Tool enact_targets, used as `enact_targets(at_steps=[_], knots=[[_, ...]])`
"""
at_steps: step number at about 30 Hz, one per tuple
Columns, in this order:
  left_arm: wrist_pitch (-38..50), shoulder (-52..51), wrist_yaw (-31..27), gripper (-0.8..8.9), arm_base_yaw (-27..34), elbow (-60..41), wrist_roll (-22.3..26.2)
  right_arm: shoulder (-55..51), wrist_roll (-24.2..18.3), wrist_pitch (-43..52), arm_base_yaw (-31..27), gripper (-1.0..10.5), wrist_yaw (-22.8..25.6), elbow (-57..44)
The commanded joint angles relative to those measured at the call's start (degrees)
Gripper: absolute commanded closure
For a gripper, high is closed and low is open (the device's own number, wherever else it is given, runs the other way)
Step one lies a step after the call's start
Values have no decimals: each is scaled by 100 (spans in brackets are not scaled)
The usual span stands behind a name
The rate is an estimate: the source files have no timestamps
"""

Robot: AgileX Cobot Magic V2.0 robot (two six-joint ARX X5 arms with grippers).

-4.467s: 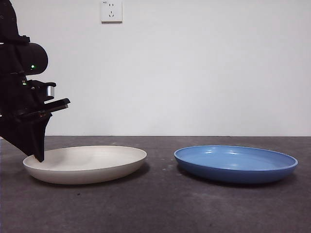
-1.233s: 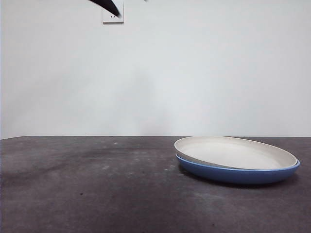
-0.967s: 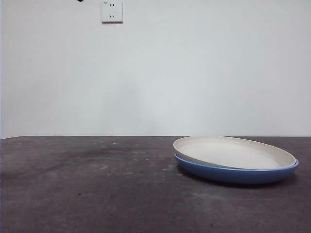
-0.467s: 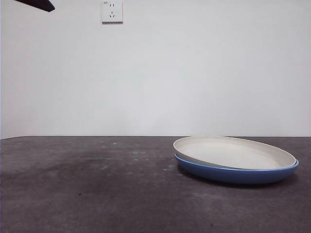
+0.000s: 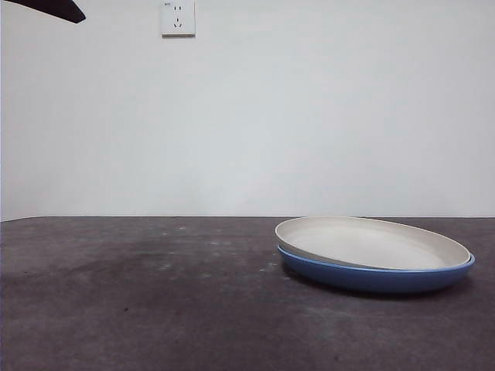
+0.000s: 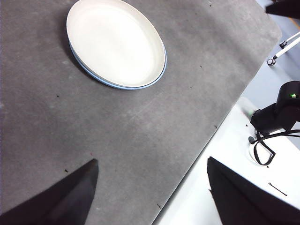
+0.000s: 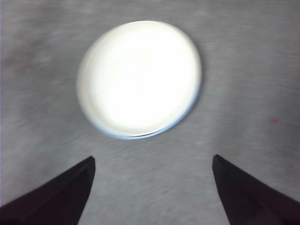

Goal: Pick up the white plate, put it on the blue plate, put it on desk

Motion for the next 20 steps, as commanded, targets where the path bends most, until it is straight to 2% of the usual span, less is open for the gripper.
enact_targets(at_steps=[1,11,16,20], knots=[[66,39,31,440,-28,39,122,391,245,227,7,544,201,96],[44,39,31,440,-28,39,122,2312,245,1327,-42,544,138,24],[44,39,31,440,-28,39,122,3198,247,1853,-164,544,-280,22],[44,39,28,440,-28,39,122,3738,243,2144,-229,545,-315,22]])
